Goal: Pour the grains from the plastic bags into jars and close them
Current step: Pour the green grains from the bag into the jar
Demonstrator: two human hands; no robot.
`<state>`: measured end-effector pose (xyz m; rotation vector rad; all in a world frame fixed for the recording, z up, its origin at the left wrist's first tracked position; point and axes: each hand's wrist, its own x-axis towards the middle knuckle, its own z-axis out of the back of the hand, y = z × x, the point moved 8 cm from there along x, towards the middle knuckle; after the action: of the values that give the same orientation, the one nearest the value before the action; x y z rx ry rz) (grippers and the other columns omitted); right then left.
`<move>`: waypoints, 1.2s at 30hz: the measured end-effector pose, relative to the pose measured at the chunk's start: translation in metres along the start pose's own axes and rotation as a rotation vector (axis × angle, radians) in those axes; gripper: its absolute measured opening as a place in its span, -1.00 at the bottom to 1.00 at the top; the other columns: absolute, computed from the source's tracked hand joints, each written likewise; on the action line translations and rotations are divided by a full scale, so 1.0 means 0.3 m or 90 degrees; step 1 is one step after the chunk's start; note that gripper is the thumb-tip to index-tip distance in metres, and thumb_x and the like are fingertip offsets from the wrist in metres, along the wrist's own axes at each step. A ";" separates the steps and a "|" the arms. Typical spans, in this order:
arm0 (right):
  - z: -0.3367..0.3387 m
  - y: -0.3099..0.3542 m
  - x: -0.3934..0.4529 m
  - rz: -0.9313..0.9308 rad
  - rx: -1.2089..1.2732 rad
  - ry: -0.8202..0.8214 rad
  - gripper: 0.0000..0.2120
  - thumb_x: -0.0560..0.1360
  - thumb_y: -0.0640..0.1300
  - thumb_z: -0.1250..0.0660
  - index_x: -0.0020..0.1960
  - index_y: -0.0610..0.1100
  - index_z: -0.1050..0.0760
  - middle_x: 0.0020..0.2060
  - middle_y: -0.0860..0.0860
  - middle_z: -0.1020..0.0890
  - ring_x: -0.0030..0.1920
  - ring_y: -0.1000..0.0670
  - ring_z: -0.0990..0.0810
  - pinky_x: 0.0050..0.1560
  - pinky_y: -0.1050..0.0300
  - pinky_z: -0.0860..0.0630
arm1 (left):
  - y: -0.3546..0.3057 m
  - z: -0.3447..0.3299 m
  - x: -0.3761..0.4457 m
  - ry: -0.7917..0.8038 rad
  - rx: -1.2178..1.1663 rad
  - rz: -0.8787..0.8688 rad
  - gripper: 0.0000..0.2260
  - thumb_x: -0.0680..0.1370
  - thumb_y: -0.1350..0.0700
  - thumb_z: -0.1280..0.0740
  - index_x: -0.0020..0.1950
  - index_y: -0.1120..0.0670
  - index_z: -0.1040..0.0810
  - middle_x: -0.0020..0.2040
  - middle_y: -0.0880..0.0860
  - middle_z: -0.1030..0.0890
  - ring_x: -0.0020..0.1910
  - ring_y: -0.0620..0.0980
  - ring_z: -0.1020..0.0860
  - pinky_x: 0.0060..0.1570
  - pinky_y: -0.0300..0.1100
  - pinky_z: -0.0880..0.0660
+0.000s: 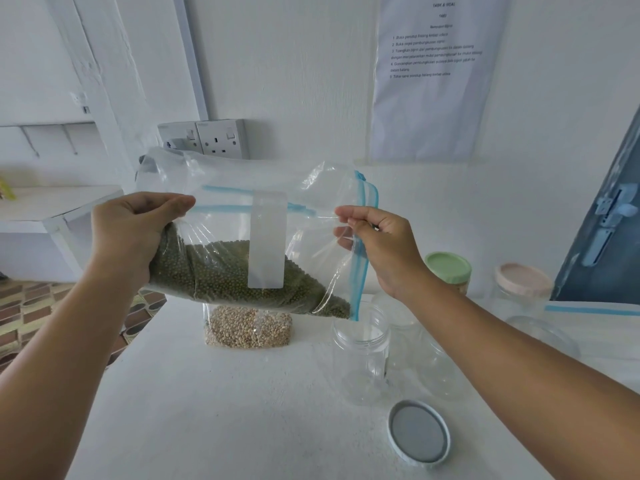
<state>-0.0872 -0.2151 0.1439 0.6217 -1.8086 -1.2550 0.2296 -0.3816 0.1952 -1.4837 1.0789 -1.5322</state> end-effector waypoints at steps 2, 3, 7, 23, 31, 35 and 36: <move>0.005 -0.004 -0.003 -0.002 0.004 -0.004 -0.73 0.66 -0.36 -0.27 0.05 -0.12 -0.72 0.00 -0.13 -0.72 -0.03 -0.05 -0.74 0.11 0.00 -0.68 | 0.002 -0.009 -0.003 0.005 -0.006 0.001 -0.84 0.32 -0.02 -0.68 -0.18 -0.05 -0.77 -0.26 -0.06 -0.71 -0.33 -0.07 -0.54 -0.23 -0.23 -0.56; 0.007 -0.005 -0.004 -0.002 0.004 -0.005 -0.73 0.66 -0.36 -0.27 0.05 -0.13 -0.71 0.00 -0.14 -0.72 -0.03 -0.05 -0.74 0.11 0.00 -0.68 | 0.003 -0.013 -0.004 0.007 -0.007 -0.001 -0.84 0.32 -0.01 -0.67 -0.18 -0.04 -0.77 -0.28 -0.07 -0.70 -0.36 -0.09 -0.52 -0.29 -0.27 -0.55; 0.004 -0.002 -0.006 -0.006 0.001 -0.003 -0.75 0.66 -0.35 -0.27 0.07 -0.15 -0.71 0.00 -0.15 -0.72 -0.03 -0.04 -0.74 0.11 0.00 -0.68 | 0.012 -0.012 -0.005 0.006 -0.005 -0.009 -0.84 0.34 0.01 -0.67 -0.17 -0.02 -0.77 -0.27 -0.05 -0.70 -0.34 -0.07 -0.53 -0.29 -0.28 -0.55; -0.008 -0.014 -0.002 -0.009 -0.014 0.009 -0.74 0.66 -0.35 -0.28 0.07 -0.14 -0.72 0.01 -0.17 -0.73 0.00 -0.07 -0.74 0.16 -0.08 -0.67 | 0.025 -0.001 -0.005 0.010 -0.007 0.004 -0.81 0.28 -0.04 -0.67 -0.18 -0.04 -0.77 -0.23 -0.01 -0.70 -0.31 -0.03 -0.52 -0.17 -0.14 -0.54; -0.010 0.014 0.009 -0.003 -0.008 0.004 -0.75 0.66 -0.35 -0.28 0.09 -0.16 -0.71 0.03 -0.14 -0.72 0.00 -0.07 -0.74 0.14 -0.07 -0.68 | -0.015 0.003 0.016 0.008 -0.001 -0.007 -0.82 0.30 -0.05 -0.68 -0.18 -0.07 -0.78 -0.30 -0.10 -0.69 -0.34 -0.07 -0.50 -0.16 -0.13 -0.54; -0.003 -0.002 0.002 -0.010 -0.002 -0.005 -0.76 0.66 -0.35 -0.27 0.11 -0.19 -0.71 0.02 -0.16 -0.72 -0.02 -0.07 -0.74 0.14 -0.05 -0.68 | -0.023 -0.010 0.020 0.022 0.004 -0.013 -0.81 0.30 -0.05 -0.67 -0.17 -0.05 -0.77 -0.26 -0.03 -0.68 -0.39 -0.10 -0.47 -0.20 -0.15 -0.52; -0.001 -0.007 0.001 -0.013 0.001 -0.007 -0.77 0.66 -0.35 -0.27 0.10 -0.19 -0.71 0.02 -0.16 -0.72 -0.02 -0.07 -0.74 0.14 -0.06 -0.68 | -0.020 -0.013 0.019 0.024 0.003 -0.013 -0.81 0.29 -0.05 -0.67 -0.17 -0.05 -0.77 -0.25 0.00 -0.68 -0.40 -0.11 -0.47 -0.20 -0.16 -0.51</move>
<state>-0.0872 -0.2163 0.1422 0.6366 -1.8164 -1.2742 0.2256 -0.3842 0.2029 -1.4719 1.0838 -1.5810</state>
